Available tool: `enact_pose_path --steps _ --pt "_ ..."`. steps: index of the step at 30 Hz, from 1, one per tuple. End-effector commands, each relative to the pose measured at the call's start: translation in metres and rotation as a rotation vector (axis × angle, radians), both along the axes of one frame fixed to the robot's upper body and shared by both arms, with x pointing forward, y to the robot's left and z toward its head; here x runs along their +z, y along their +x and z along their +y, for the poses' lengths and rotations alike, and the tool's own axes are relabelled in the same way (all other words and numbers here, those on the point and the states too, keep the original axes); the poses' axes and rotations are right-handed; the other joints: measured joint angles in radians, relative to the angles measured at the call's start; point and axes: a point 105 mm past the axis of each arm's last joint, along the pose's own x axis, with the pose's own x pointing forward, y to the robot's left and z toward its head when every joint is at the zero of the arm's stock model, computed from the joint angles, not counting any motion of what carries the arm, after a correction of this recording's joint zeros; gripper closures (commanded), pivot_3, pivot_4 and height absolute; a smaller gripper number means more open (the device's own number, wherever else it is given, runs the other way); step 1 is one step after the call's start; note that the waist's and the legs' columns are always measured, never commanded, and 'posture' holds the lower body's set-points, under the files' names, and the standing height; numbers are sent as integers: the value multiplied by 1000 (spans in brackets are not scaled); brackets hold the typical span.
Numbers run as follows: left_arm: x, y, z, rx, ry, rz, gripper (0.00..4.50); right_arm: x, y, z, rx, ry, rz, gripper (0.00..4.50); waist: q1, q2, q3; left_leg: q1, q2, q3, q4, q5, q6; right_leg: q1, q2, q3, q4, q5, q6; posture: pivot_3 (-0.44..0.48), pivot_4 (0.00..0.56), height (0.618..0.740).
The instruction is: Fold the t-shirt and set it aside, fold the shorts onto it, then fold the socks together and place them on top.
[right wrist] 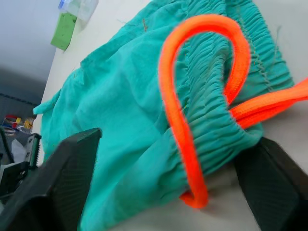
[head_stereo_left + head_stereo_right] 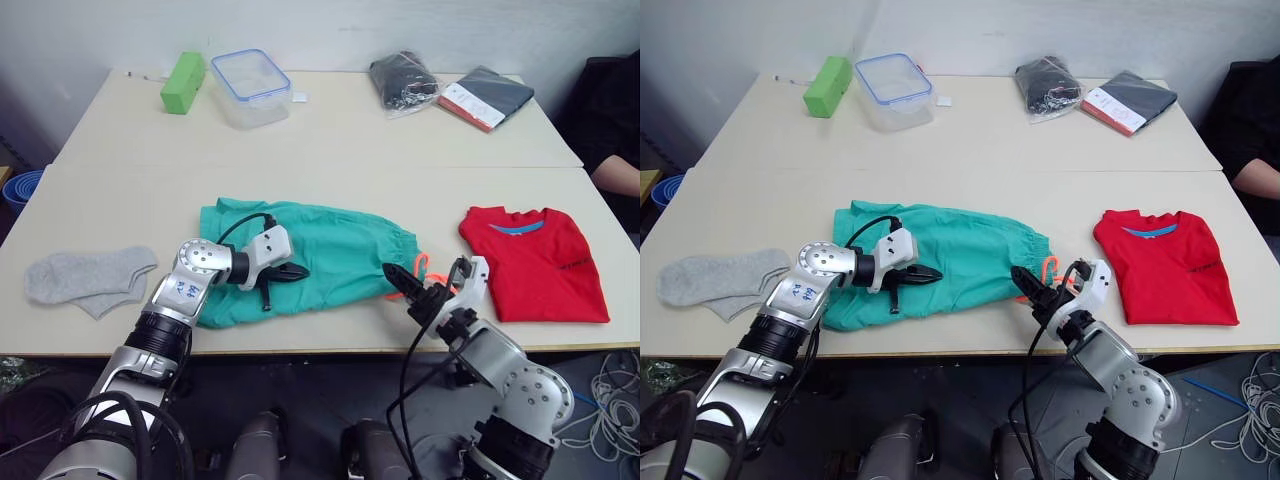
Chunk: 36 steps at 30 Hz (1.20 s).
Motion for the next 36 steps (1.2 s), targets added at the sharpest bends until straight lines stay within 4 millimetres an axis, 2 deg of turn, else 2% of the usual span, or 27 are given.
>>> enact_pose_path --steps 1,8,9,12,17,20,23,26,29,32,36 --pt "7 8 8 68 5 -43 4500 -11 7 1 4 -36 39 1764 -1 0 0 0 0 0 0 0 0 0 0 0 0 0 0 0 150 740" --pt "4 13 16 128 -4 -35 4500 8 14 -4 14 -95 -67 4241 1 0 0 0 0 1 -2 0 0 -1 0 1 -1 0 0 0 150 740" --pt "3 13 16 132 -4 -32 4500 19 14 -2 48 -124 -121 4459 3 0 0 0 0 1 -2 0 0 -1 0 1 -2 0 0 0 150 740" --pt "-1 13 17 147 -4 -26 4500 47 11 13 162 -171 -258 4459 4 1 0 -1 -1 1 -2 0 0 -2 -1 1 -2 0 0 0 150 740" --pt "1 18 21 196 -22 -41 4500 88 0 53 409 -154 -436 4459 2 1 0 -2 0 2 -4 1 0 -4 0 1 -2 0 0 0 150 740" --pt "17 22 28 263 -93 -57 4500 104 -8 82 577 -172 -509 4459 2 1 1 -2 0 2 -4 1 0 -4 0 1 -2 0 0 0 150 740" --pt "45 19 42 344 -206 -68 4500 113 -10 108 690 -176 -558 4459 -1 1 1 -4 0 2 -4 1 0 -5 0 1 -2 0 0 0 150 740" --pt "62 6 67 404 -218 -90 4500 116 -9 129 780 -184 -586 4459 -3 0 1 -6 0 2 -4 1 -1 -7 0 0 -1 0 0 0 150 740" --pt "71 -9 97 487 -172 -121 4500 110 -7 149 873 -231 -606 4459 -13 1 1 -5 0 2 -4 1 -1 -7 -1 1 -1 0 0 0 150 740" --pt "75 -20 133 630 -113 -167 4500 91 -5 171 990 -332 -620 4459 -19 1 1 -5 0 3 -4 1 -1 -7 -1 1 -2 0 0 0 150 740" --pt "80 -27 155 761 -123 -192 4500 67 -3 191 1087 -485 -678 4459 -17 1 1 -6 0 2 -4 1 -1 -9 -1 1 -1 0 0 0 150 740"
